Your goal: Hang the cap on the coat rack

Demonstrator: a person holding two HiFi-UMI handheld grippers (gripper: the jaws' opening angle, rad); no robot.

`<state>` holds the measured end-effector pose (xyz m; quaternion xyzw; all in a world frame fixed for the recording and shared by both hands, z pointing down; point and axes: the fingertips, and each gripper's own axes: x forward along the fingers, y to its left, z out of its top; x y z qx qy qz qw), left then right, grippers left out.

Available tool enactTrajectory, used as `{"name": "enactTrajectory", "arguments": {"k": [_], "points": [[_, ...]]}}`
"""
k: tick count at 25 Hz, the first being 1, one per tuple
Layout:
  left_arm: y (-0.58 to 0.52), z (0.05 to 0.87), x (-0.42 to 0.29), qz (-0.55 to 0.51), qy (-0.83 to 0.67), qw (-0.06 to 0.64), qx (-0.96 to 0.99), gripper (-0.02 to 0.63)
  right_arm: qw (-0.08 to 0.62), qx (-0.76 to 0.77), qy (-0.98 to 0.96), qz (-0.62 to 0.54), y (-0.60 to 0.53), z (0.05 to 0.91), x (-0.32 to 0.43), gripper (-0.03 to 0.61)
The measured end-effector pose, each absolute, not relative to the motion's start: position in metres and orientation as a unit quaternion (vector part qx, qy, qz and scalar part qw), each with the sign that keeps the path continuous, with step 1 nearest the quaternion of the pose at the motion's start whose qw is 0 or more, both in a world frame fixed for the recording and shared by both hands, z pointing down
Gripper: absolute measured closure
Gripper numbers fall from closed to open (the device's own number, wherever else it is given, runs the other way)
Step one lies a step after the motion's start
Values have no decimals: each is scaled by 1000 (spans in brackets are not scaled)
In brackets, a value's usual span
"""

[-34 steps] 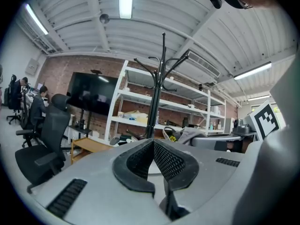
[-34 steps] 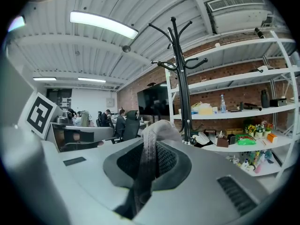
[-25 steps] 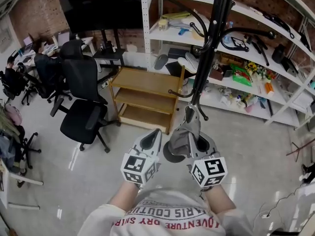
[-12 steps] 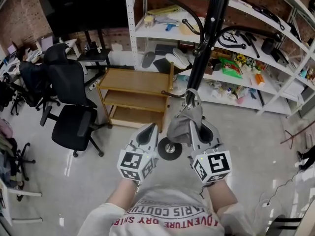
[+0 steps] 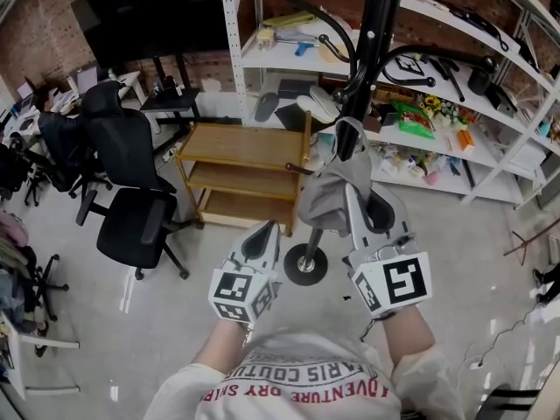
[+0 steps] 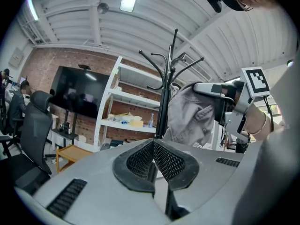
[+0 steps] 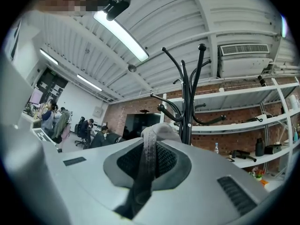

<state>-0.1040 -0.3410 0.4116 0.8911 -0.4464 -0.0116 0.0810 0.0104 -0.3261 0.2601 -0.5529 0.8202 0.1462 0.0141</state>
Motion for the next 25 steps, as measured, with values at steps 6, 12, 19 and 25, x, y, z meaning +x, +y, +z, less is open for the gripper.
{"name": "enactTrajectory", "arguments": {"k": [6, 12, 19, 25], "points": [[-338, 410, -97, -6, -455, 74, 887, 607, 37, -530, 827, 182, -315, 225, 5, 554], [-333, 409, -96, -3, -462, 72, 884, 607, 60, -502, 837, 209, -300, 194, -5, 554], [-332, 412, -100, -11, -475, 83, 876, 607, 64, -483, 841, 235, -298, 180, -13, 554], [-328, 415, -100, -11, -477, 90, 874, 607, 48, -501, 839, 207, -327, 191, -6, 554]]}}
